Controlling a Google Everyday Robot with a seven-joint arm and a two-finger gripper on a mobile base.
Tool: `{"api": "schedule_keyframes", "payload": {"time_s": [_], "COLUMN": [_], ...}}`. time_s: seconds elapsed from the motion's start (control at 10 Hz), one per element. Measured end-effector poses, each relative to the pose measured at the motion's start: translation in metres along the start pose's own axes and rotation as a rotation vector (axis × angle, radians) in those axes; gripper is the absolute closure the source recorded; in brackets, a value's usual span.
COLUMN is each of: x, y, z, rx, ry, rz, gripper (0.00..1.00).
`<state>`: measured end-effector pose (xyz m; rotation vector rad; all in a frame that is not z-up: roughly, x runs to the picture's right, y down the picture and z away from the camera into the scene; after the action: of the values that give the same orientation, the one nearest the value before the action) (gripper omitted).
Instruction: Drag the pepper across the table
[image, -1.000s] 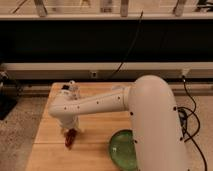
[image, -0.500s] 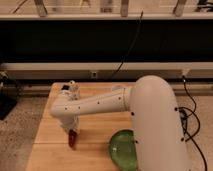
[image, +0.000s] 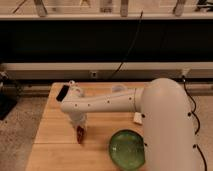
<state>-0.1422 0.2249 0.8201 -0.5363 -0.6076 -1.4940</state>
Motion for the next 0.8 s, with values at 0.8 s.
{"api": "schedule_keyframes", "payload": {"time_s": [0.8], "x": [0.017], "y": [0.028], "z": [-0.005], "rx": [0.026], "ry": [0.003], "rz": [0.03], "gripper": [1.0]}}
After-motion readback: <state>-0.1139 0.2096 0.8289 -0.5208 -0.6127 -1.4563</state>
